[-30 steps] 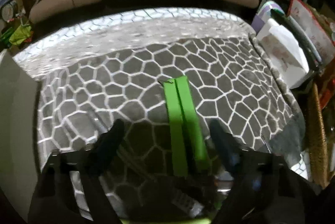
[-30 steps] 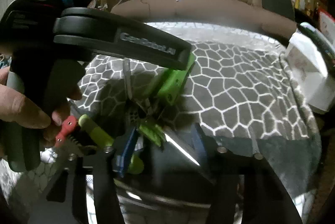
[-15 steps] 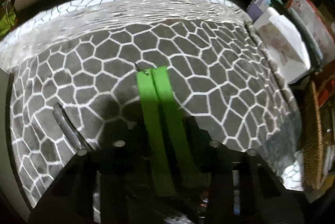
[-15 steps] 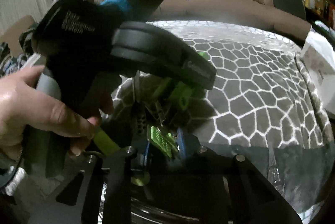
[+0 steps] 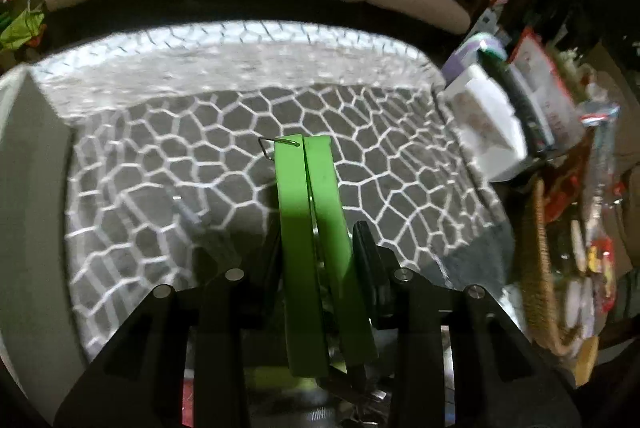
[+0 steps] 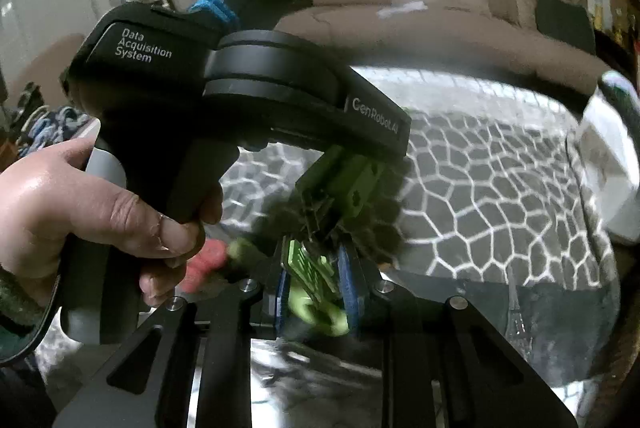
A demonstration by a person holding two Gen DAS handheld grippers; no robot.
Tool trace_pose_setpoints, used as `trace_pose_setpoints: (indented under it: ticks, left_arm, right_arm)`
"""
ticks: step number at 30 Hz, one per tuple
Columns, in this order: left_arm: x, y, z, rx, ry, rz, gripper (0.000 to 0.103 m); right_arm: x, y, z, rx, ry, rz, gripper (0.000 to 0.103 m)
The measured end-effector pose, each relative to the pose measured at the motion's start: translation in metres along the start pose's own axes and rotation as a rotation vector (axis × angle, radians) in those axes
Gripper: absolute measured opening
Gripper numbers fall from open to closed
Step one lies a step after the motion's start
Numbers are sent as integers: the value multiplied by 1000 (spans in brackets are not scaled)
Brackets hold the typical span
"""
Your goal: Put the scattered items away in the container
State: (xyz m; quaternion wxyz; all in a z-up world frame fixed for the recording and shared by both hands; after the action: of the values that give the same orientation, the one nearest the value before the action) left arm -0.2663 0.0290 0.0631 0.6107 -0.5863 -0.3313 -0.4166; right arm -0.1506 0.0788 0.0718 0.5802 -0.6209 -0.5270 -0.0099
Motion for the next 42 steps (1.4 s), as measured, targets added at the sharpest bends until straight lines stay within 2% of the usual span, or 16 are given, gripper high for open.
trace_pose_setpoints:
  ticks: [4,8,10,11,13,16,18,22,25,29,31,32,33,36,42]
  left_arm:
    - [48,6,-31,7,-11,27,32]
    - [90,21,-82,24,-32,41,29]
    - [108,28,-114,42,-46,50,22]
    - [115,32,-131,57,-51,54,15]
    - [130,38,-169,86,-65,61,15]
    - [142,46,-222,137,-79,68,15]
    - [143,53,-261,173,-119,65,15]
    - [144,73,-303,202,-134,65,15]
    - [145,85,-302,169,-130,73,17]
    - [150,90,-269,106,-105,105,31]
    - [153,89,-245,90,-75,112,45]
    - [154,88,-230,81,-62,121,62]
    - [156,86,-218,72,-52,132,73]
    - [155,79,-176,44,-24,135,73]
    - [124,67,-108,11,-9,79,74]
  right_arm:
    - [12,-20,-49,44,-48,13,22]
    - [7,-42,-111,84,-123,23,22]
    - [-4,-50,-139,96,-159,13,22]
    - [-13,-55,-155,100,-184,9,19]
    - [-28,-63,-179,104,-217,0,16]
    - [-57,-73,-215,99,-270,-18,16]
    - [-81,-76,-232,95,-283,-54,16]
    - [-95,-84,-235,31,-294,-54,16]
    - [-81,-84,-211,9,-224,-55,17]
    - [-37,-71,-164,-44,-100,-32,20]
    - [-17,-57,-143,-78,-53,-22,23]
    - [-10,-49,-130,-95,-29,-18,27]
    - [-2,-43,-120,-111,-8,-14,30]
    - [14,-17,-97,-155,28,-3,46]
    - [22,20,-71,-216,44,1,55]
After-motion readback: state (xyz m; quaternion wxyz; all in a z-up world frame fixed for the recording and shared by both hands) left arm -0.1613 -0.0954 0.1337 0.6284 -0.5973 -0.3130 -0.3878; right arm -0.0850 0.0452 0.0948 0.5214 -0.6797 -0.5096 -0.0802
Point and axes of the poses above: each gripper's, at about its wrist camera, not at the fingertips, and x roughly against the way its jaws point, z to its right, y to its underside, the point moved 4 cm from there along -x, roughly the way its jaws point, and after that the axes turned 14 degrees about -y, right-handed, at the moved point
